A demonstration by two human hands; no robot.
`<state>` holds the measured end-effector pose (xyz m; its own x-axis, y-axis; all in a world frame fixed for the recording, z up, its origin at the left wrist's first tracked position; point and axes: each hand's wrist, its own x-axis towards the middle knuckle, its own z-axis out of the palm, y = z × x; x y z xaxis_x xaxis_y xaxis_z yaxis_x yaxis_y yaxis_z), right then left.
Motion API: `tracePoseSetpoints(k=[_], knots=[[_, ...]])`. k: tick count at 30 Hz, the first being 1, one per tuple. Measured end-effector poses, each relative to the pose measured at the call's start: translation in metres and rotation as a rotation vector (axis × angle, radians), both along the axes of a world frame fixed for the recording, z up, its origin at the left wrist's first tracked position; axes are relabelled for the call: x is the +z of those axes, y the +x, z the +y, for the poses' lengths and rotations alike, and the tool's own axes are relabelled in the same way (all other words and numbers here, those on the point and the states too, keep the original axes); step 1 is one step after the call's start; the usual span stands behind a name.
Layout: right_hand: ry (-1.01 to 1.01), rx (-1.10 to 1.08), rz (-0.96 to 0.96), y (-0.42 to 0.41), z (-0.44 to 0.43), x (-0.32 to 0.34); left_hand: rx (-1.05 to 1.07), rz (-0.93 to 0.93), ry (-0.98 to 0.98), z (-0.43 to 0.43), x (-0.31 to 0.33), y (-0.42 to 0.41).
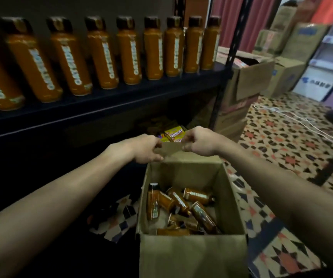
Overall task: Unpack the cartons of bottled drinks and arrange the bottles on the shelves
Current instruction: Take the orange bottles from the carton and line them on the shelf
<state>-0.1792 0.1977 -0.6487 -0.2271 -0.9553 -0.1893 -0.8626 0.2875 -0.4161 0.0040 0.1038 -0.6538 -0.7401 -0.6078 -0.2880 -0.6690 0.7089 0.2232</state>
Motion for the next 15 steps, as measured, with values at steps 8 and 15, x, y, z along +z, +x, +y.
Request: tracePoseSetpoints(k=[8, 15], knots=[[0.204, -0.049, -0.096, -0.044, -0.004, -0.096, -0.049, -0.162, 0.129, -0.013, -0.107, -0.043], [0.419, -0.140, -0.258, -0.070, -0.005, -0.180, -0.043, -0.303, 0.153, -0.024, -0.174, -0.063]])
